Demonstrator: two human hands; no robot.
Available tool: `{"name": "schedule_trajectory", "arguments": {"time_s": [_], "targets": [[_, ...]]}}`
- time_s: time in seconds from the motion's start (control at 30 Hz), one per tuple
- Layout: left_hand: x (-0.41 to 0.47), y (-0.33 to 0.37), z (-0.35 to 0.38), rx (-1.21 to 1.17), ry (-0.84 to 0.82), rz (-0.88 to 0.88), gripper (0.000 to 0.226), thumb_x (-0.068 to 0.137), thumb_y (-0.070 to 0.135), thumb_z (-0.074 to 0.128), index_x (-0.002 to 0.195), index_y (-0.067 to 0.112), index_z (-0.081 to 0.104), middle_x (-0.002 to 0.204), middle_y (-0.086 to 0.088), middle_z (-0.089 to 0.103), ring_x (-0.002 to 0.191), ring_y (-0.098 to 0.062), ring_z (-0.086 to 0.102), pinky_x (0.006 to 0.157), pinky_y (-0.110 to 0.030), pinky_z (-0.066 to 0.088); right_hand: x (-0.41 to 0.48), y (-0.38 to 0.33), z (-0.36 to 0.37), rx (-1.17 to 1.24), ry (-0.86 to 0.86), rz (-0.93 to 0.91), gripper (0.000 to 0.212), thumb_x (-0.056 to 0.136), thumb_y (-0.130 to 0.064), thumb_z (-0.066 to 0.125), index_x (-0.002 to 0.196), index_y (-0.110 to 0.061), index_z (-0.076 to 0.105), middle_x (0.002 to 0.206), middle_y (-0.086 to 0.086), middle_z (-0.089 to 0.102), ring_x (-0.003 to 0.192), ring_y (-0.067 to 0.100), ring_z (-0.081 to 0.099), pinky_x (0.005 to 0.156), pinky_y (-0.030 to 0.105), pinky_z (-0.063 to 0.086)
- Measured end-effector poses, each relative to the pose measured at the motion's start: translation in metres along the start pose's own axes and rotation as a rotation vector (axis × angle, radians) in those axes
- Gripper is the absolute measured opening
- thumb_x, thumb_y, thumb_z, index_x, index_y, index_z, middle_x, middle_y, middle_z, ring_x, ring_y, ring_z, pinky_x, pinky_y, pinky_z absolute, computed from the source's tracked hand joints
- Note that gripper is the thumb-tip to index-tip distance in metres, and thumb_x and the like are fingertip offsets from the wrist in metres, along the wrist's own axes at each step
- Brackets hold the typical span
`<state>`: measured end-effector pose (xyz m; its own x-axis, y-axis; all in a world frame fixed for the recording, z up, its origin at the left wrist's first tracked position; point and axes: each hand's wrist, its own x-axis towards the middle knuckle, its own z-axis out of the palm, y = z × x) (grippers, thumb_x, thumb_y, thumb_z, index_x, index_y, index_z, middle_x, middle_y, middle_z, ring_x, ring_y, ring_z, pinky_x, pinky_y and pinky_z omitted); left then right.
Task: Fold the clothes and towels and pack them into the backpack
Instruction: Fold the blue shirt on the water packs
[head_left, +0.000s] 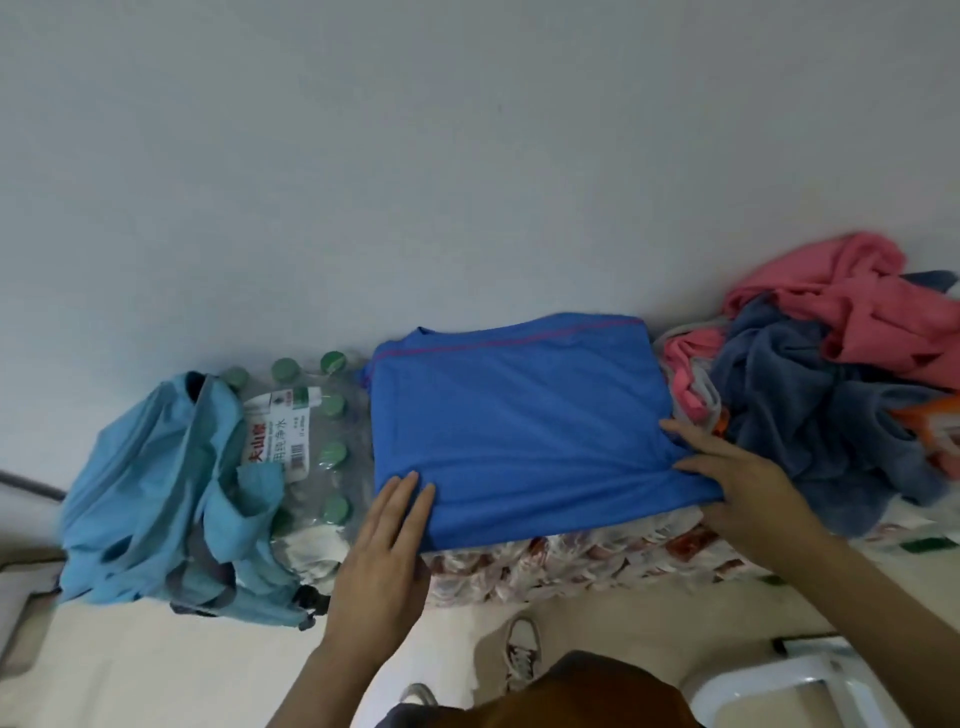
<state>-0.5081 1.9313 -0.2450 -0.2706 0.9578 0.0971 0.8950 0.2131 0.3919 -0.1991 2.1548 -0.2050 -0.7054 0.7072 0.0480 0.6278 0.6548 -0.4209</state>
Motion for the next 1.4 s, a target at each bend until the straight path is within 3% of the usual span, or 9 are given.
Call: {"name": "schedule_trajectory", "arguments": {"time_s": [0.17,0.3,0.4,0.57,0.77,1.0,1.1,1.23,1.4], "targets": [[0.002,-0.020,-0.015,-0.129,0.039,0.089,0.055,0.071,0.002,0.057,0.125,0.015,0.062,0.132,0.008,0.055,0.124,-0.011,0.050,0.107,-0.010,0.028,0.007,-0.002,-0.007,0.265,0.051,0.001,0.046,0.069,0.015,0.066,0.094,-0.024,0.070,0.119,-0.042,0.051,0.113,-0.001,0.054,0.097,0.003,0.034],[0.025,-0.018,-0.032,-0.198,0.129,-0.097,0.038,0.076,-0.002,0.055,0.107,0.014,0.071,0.098,-0.006,0.074,0.084,-0.028,0.069,0.071,-0.025,0.051,0.020,-0.022,-0.033,0.508,-0.033,0.165,0.036,0.079,0.023,0.056,0.091,-0.008,0.069,0.128,-0.010,0.054,0.121,0.009,0.050,0.087,0.002,0.039],[0.048,-0.010,-0.053,-0.357,0.108,-0.166,0.034,0.082,-0.013,0.052,0.087,0.020,0.060,0.077,-0.002,0.065,0.070,-0.026,0.062,0.056,-0.025,0.042,0.023,-0.042,-0.048,0.688,-0.003,0.274,0.016,0.087,0.010,0.057,0.097,0.003,0.068,0.116,-0.002,0.065,0.107,0.014,0.059,0.074,0.011,0.049],[0.070,0.013,-0.137,-0.676,-0.015,-0.055,0.020,0.084,0.008,0.046,0.077,0.023,0.056,0.071,0.011,0.058,0.067,-0.001,0.052,0.065,-0.020,0.038,0.012,-0.085,-0.102,0.859,0.395,0.319,0.033,0.092,0.005,0.052,0.077,-0.020,0.069,0.063,0.004,0.063,0.054,0.012,0.056,0.046,0.018,0.046],[0.083,0.051,-0.245,-1.021,-0.067,0.009,0.009,0.077,0.017,0.069,0.082,0.012,0.062,0.066,0.002,0.064,0.055,-0.009,0.057,0.049,-0.017,0.046,0.010,-0.138,-0.188,0.838,0.668,0.224,0.022,0.087,-0.012,0.066,0.068,-0.013,0.056,0.041,-0.011,0.045,0.037,0.004,0.037,0.037,0.015,0.032],[0.152,-0.014,-0.170,-0.726,-0.074,-0.379,0.018,0.085,-0.004,0.058,0.077,0.011,0.061,0.053,0.002,0.060,0.047,-0.008,0.053,0.045,-0.017,0.041,0.108,-0.086,-0.121,0.509,0.246,0.537,0.023,0.087,-0.015,0.066,0.066,-0.007,0.061,0.049,0.000,0.051,0.044,0.013,0.043,0.042,0.023,0.036],[0.165,-0.045,-0.108,-0.563,-0.006,-0.550,0.015,0.084,-0.002,0.059,0.081,0.012,0.064,0.072,-0.008,0.063,0.069,-0.019,0.058,0.053,-0.023,0.043,0.142,-0.048,-0.055,0.379,0.132,0.657,0.030,0.088,-0.015,0.063,0.059,-0.008,0.056,0.052,0.006,0.052,0.049,0.019,0.050,0.044,0.027,0.037],[0.177,-0.055,-0.072,-0.488,0.148,-0.647,0.007,0.086,0.010,0.062,0.092,0.006,0.062,0.081,-0.008,0.061,0.074,-0.021,0.054,0.058,-0.028,0.038,0.173,-0.015,-0.012,0.253,0.093,0.721,0.026,0.089,-0.022,0.057,0.072,-0.003,0.065,0.066,0.019,0.065,0.069,0.032,0.065,0.064,0.036,0.049],[0.184,-0.049,-0.070,-0.448,0.250,-0.686,0.040,0.091,0.031,0.060,0.066,0.001,0.052,0.062,-0.007,0.052,0.062,-0.021,0.048,0.055,-0.034,0.034,0.180,-0.007,0.000,0.045,0.193,0.642,0.035,0.090,-0.027,0.054,0.084,0.005,0.066,0.091,0.030,0.066,0.086,0.042,0.063,0.068,0.039,0.047]]}}
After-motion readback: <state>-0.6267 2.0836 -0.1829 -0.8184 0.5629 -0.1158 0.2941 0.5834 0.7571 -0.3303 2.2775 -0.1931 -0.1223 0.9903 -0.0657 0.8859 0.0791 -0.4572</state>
